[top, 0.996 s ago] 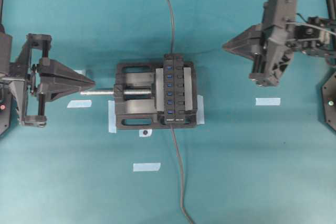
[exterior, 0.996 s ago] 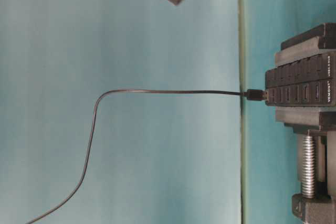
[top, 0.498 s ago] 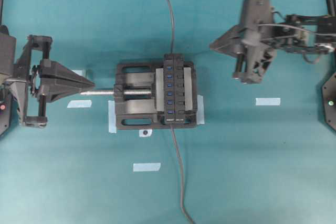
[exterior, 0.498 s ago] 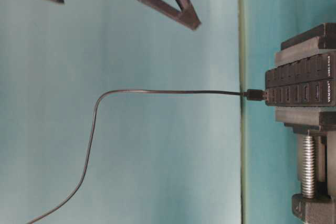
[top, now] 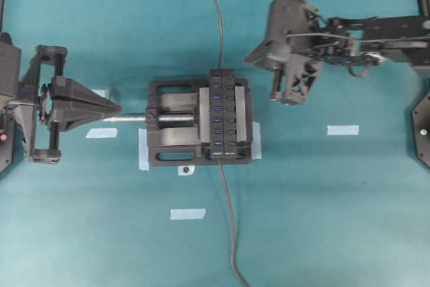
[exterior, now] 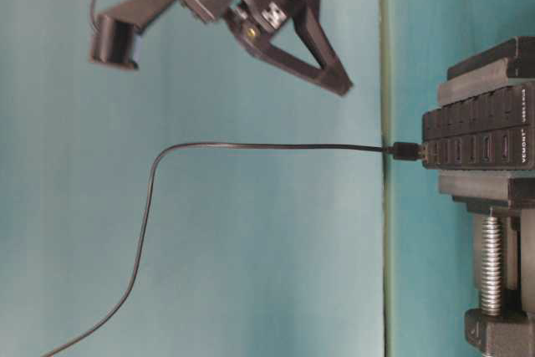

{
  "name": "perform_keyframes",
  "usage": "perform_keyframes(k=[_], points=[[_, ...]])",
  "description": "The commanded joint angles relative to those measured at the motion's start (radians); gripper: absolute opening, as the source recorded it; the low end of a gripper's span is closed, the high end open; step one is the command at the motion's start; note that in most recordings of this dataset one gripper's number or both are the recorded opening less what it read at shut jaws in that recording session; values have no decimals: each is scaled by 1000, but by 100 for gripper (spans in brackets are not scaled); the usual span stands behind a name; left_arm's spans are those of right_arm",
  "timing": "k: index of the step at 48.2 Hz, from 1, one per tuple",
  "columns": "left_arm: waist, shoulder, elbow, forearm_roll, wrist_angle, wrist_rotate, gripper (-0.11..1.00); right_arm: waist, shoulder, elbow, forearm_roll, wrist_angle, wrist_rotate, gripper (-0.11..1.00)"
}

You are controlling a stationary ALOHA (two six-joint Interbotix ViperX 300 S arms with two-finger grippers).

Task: Insert the USB into the second port from the front of the fixed hub.
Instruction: 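Move the right gripper over the end of the black USB hub, then lower the right gripper around the black USB plug in the end port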

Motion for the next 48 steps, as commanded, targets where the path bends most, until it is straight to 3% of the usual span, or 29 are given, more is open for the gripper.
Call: perform_keyframes(k=[1, 36, 44, 48], points=[[-2, -2, -26, 2, -5, 0, 0, -3, 8, -32, -2, -23, -8, -3], [-2, -2, -17, 2, 2, 0, 0, -3, 87, -64, 14, -44, 12, -2], [-2, -2, -15, 0, 2, 0, 0, -3, 87, -64, 20, -46, 40, 5], [-2, -2, -12, 0, 2, 0, 0, 0, 87, -64, 20, -46, 57, 17]])
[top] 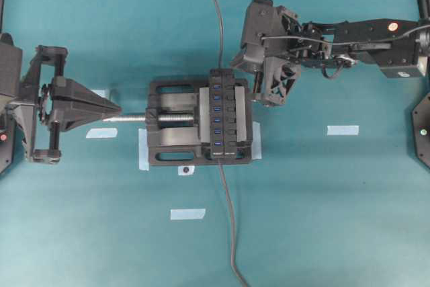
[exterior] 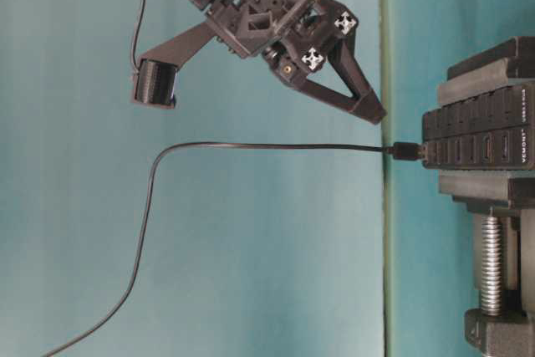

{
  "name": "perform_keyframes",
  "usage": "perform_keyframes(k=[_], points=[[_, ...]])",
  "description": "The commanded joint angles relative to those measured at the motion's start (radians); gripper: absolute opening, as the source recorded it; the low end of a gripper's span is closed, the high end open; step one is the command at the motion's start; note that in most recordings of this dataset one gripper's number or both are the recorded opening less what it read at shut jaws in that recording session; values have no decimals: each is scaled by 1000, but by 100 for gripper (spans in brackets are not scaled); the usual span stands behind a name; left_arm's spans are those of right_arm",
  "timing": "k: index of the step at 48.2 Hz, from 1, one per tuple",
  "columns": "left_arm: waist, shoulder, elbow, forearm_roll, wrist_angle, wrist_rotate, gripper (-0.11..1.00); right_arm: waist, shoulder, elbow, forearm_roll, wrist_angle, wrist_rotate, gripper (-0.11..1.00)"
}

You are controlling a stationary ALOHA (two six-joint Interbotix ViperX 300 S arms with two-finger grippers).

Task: Insert the USB into the second port from the front of the fixed hub.
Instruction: 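Lower the right gripper around the black USB plug in the end port, then close the right gripper on the USB plug and pull it out upward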

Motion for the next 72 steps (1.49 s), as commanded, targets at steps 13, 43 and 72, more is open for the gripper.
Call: perform_keyframes(k=[13, 43, 72], points=[[-2, -6, -11, 2, -5, 0, 0, 2, -2, -23, 2, -20, 54, 88], [-2, -8, -9, 2, -5, 0, 0, 28, 78, -87, 2, -72, 52, 95], [-2, -11, -5, 2, -5, -2, 0, 32, 92, -103, 0, -60, 55, 90]])
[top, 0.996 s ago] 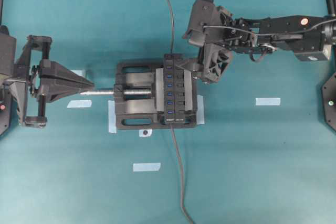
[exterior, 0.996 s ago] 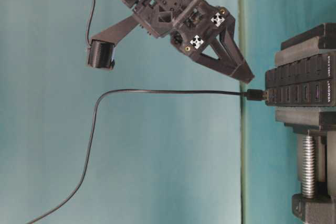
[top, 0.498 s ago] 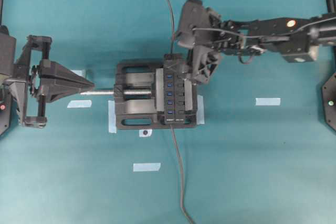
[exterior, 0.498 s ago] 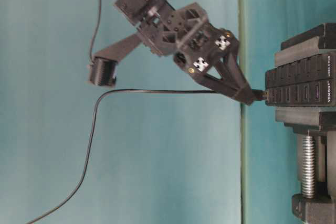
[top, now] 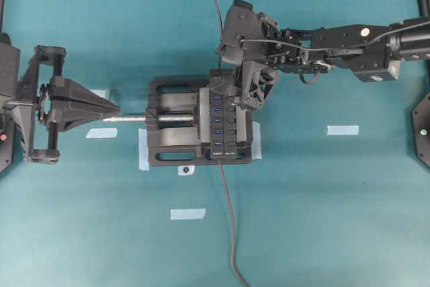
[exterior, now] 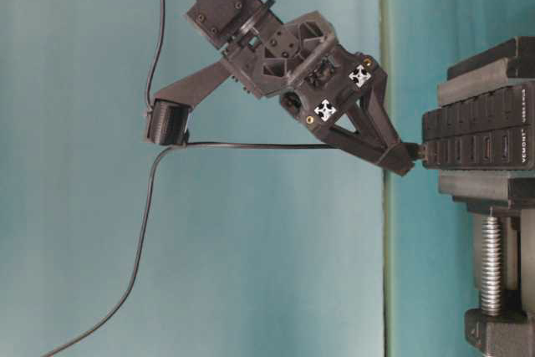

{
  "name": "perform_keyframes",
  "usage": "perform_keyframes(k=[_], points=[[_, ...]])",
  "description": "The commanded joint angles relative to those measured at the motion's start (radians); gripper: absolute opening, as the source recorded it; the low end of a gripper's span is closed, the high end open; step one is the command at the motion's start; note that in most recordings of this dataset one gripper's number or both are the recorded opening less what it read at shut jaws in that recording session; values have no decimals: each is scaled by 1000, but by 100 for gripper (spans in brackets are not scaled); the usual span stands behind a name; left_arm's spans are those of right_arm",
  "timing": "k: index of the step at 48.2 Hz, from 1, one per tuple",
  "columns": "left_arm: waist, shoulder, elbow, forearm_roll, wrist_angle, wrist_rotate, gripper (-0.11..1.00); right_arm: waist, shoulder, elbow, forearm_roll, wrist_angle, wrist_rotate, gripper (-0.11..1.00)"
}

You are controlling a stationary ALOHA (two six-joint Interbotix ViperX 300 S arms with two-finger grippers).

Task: Insert the USB into the second port from the front of the fixed hub.
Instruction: 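Close the right gripper on the USB plug and pull it out upward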

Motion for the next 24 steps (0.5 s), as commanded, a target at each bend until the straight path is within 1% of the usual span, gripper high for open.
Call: perform_keyframes(k=[1, 5, 11, 16, 24], points=[[-2, -2, -9, 2, -6, -2, 0, 3, -14, -21, 2, -2, 8, 89], [-2, -2, -9, 2, -5, -2, 0, 3, -14, -21, 2, -2, 8, 83], [-2, 0, -8, 2, -5, 0, 0, 3, -14, -21, 2, -2, 8, 69], [-2, 0, -6, 3, -6, -2, 0, 3, -12, -21, 2, -2, 8, 54], [-2, 0, -5, 3, -11, -2, 0, 6, -12, -21, 2, -2, 8, 28]])
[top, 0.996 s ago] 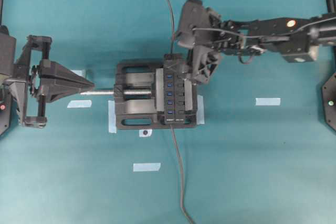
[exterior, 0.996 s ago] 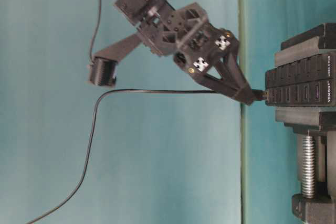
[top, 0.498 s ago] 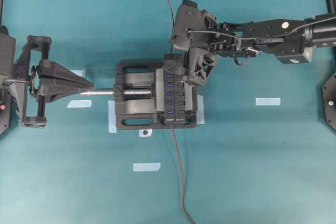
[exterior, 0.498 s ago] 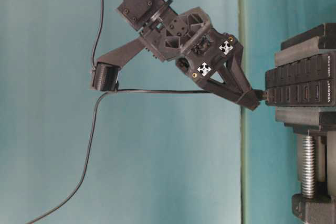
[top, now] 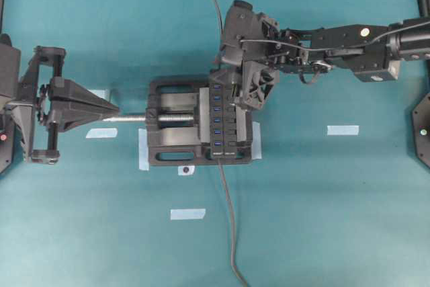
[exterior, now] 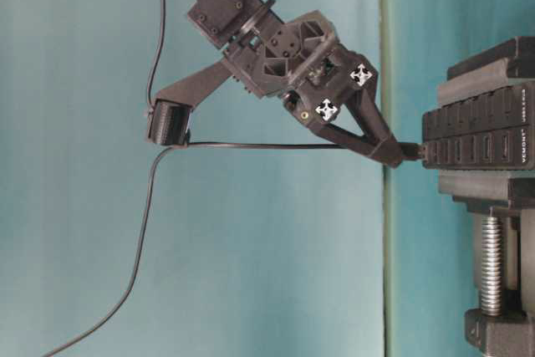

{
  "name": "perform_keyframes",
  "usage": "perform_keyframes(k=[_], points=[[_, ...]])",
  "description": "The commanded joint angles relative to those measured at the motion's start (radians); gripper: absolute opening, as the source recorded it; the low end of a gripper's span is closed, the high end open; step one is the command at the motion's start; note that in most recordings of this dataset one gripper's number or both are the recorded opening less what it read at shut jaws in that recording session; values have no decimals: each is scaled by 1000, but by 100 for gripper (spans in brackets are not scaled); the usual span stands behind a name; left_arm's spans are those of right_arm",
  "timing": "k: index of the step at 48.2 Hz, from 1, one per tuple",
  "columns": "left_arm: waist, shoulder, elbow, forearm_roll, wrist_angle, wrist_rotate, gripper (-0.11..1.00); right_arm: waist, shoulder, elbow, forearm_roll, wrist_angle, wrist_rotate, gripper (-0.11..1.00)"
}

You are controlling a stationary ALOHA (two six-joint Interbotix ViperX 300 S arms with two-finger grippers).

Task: Insert the USB into the second port from the front of the fixed hub.
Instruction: 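Close the right gripper on the USB plug and pull it out upward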

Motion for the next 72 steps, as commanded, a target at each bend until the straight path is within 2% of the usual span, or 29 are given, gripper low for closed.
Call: perform_keyframes(k=[1, 6, 12, 22, 38, 44, 53, 62, 72], points=[[0, 0, -12, 0, -9, -2, 0, 6, -12, -21, 2, -5, 8, 25], [-2, 0, -14, 0, -11, -2, 0, 9, -12, -21, 2, -5, 8, 14], [-2, 0, -12, 2, -11, -2, 0, 11, -14, -21, 2, -3, 9, 9], [-2, -2, -15, 2, -11, -2, 0, 11, -23, -34, 2, 35, 9, 8], [-2, 0, -18, 0, -11, -3, 0, 14, -97, -101, 3, 193, 11, 8], [-2, -3, -20, 0, -11, -3, 0, 32, -141, -104, 5, 235, 14, 8], [-2, -12, -18, 2, -12, -5, 0, 81, -192, -103, 52, 256, 15, 8], [-2, -17, -15, 0, -11, -5, 0, 138, -210, -103, 64, 267, 20, 8], [-2, -17, -14, 2, -11, -6, 0, 158, -206, -98, 61, 282, 80, 8]])
